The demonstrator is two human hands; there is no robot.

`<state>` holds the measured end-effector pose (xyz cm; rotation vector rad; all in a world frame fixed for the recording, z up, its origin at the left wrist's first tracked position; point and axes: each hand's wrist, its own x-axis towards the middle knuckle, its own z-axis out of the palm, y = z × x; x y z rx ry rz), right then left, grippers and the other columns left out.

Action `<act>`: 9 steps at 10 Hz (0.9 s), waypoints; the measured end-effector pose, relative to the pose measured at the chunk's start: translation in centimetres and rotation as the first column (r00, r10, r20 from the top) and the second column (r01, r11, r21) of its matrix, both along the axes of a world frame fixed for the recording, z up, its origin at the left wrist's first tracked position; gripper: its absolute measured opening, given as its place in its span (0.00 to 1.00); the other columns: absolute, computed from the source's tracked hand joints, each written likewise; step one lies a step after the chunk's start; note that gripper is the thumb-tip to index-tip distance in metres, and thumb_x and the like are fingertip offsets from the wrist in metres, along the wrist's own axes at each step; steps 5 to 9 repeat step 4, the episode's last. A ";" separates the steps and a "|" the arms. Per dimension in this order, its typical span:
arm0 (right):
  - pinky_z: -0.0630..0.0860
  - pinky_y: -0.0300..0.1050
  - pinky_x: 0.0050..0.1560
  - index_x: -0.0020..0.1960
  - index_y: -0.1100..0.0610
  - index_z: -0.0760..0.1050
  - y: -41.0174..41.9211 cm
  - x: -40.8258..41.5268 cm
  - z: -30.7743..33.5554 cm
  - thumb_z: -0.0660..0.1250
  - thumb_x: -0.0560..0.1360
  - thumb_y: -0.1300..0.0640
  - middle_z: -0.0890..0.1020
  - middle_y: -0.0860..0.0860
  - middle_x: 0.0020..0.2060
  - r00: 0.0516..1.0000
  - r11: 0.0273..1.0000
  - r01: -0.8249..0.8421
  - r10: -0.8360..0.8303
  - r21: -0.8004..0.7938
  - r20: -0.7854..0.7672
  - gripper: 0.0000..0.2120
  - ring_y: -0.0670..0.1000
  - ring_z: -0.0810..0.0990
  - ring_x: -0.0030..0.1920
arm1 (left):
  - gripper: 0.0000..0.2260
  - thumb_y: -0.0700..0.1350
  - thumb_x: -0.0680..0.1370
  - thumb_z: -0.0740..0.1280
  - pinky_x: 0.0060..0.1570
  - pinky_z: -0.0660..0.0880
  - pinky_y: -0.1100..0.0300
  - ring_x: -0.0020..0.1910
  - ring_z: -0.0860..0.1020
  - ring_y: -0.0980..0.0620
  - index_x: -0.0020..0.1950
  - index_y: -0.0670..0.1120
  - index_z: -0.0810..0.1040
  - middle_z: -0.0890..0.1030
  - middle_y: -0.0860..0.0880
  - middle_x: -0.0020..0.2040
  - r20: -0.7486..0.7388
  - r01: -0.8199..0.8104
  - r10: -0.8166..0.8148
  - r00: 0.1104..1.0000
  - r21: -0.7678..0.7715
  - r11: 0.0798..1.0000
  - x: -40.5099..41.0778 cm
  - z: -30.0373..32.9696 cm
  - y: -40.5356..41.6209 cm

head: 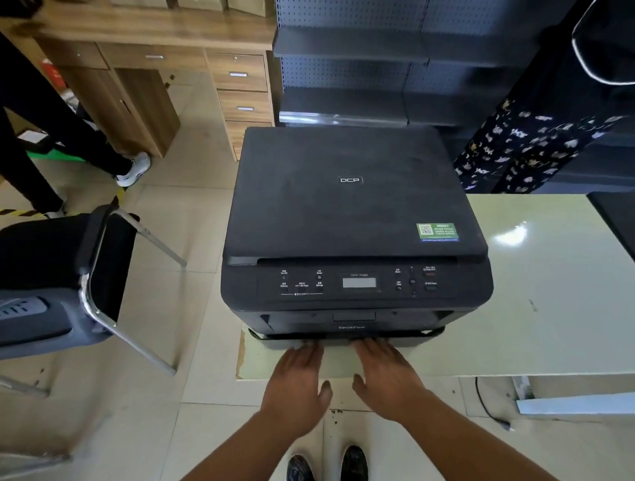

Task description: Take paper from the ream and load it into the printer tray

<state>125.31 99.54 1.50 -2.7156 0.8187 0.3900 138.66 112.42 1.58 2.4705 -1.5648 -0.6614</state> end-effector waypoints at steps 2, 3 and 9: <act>0.51 0.56 0.77 0.78 0.54 0.52 -0.7 0.3 -0.2 0.60 0.76 0.47 0.64 0.53 0.75 0.999 0.998 0.028 -0.026 0.063 -0.038 0.34 0.56 0.59 0.75 | 0.35 0.60 0.77 0.54 0.75 0.39 0.57 0.80 0.50 0.49 0.80 0.46 0.51 0.54 0.46 0.81 0.003 0.041 -0.041 0.999 0.032 0.999 0.3 -0.5 0.0; 0.46 0.55 0.78 0.79 0.53 0.47 -0.6 -0.5 -0.3 0.59 0.77 0.47 0.58 0.53 0.78 0.998 0.999 0.002 0.001 0.046 -0.061 0.36 0.54 0.55 0.77 | 0.36 0.63 0.74 0.47 0.77 0.41 0.53 0.80 0.47 0.50 0.80 0.48 0.52 0.51 0.48 0.82 -0.011 0.053 -0.052 0.999 0.059 0.997 0.2 -1.1 1.0; 0.59 0.52 0.75 0.78 0.55 0.55 -0.9 -1.9 0.4 0.61 0.77 0.47 0.65 0.55 0.75 0.987 0.965 0.143 -0.121 0.221 -0.106 0.33 0.55 0.65 0.73 | 0.30 0.59 0.78 0.52 0.78 0.51 0.53 0.78 0.59 0.48 0.78 0.51 0.58 0.60 0.50 0.80 -0.021 0.041 -0.040 0.999 0.027 0.999 0.1 -0.9 1.6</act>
